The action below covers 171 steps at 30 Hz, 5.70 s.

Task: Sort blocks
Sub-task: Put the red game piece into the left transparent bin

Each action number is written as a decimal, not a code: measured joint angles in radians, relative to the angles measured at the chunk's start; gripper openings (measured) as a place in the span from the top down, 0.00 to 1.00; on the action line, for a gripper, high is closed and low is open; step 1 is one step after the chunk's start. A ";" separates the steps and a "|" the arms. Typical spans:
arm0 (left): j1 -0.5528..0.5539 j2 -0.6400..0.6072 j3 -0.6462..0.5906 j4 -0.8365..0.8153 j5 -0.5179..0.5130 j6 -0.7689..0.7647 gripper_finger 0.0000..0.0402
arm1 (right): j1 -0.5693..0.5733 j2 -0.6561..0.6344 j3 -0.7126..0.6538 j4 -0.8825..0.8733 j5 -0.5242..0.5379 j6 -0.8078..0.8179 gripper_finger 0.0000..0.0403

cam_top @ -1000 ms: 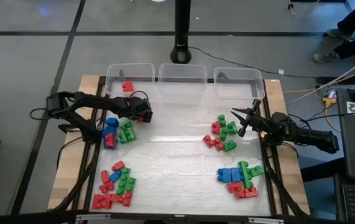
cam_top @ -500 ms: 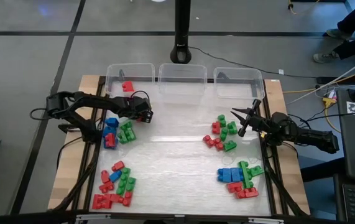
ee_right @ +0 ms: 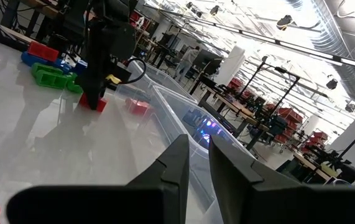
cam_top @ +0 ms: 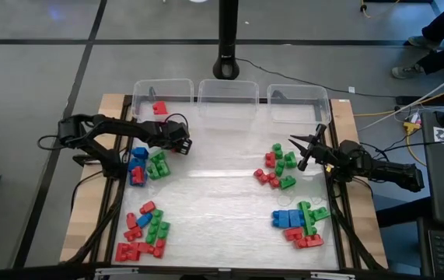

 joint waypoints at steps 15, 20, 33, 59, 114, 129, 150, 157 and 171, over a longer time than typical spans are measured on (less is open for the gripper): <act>-0.053 0.002 0.034 0.006 0.005 0.031 0.56 | 0.000 0.000 0.000 0.000 0.000 0.000 0.84; -0.091 -0.023 0.074 -0.027 0.029 0.047 0.56 | 0.000 0.000 0.000 0.000 0.000 0.000 0.84; -0.115 -0.335 0.172 -0.064 -0.015 0.150 0.56 | 0.000 0.000 0.000 0.000 0.000 0.000 0.84; 0.242 -0.498 0.193 0.044 -0.239 0.652 0.56 | 0.000 0.000 0.000 0.000 0.016 0.000 0.84; -0.526 -0.330 0.411 -0.530 -0.098 0.158 0.17 | 0.000 0.000 0.000 -0.011 0.015 0.037 0.84; -0.642 -0.118 0.457 -1.023 0.156 -0.497 0.17 | 0.000 0.000 0.000 -0.025 0.023 0.045 0.84; -0.697 -0.117 0.180 -0.887 0.190 -0.712 0.17 | 0.000 0.000 0.000 -0.027 0.025 0.071 0.84; -0.697 -0.117 0.082 -0.826 0.236 -0.764 0.17 | 0.000 0.000 0.000 -0.028 0.026 0.068 0.84; -0.704 -0.117 0.046 -0.776 0.223 -0.775 0.30 | 0.000 0.000 0.000 -0.030 0.026 0.067 0.84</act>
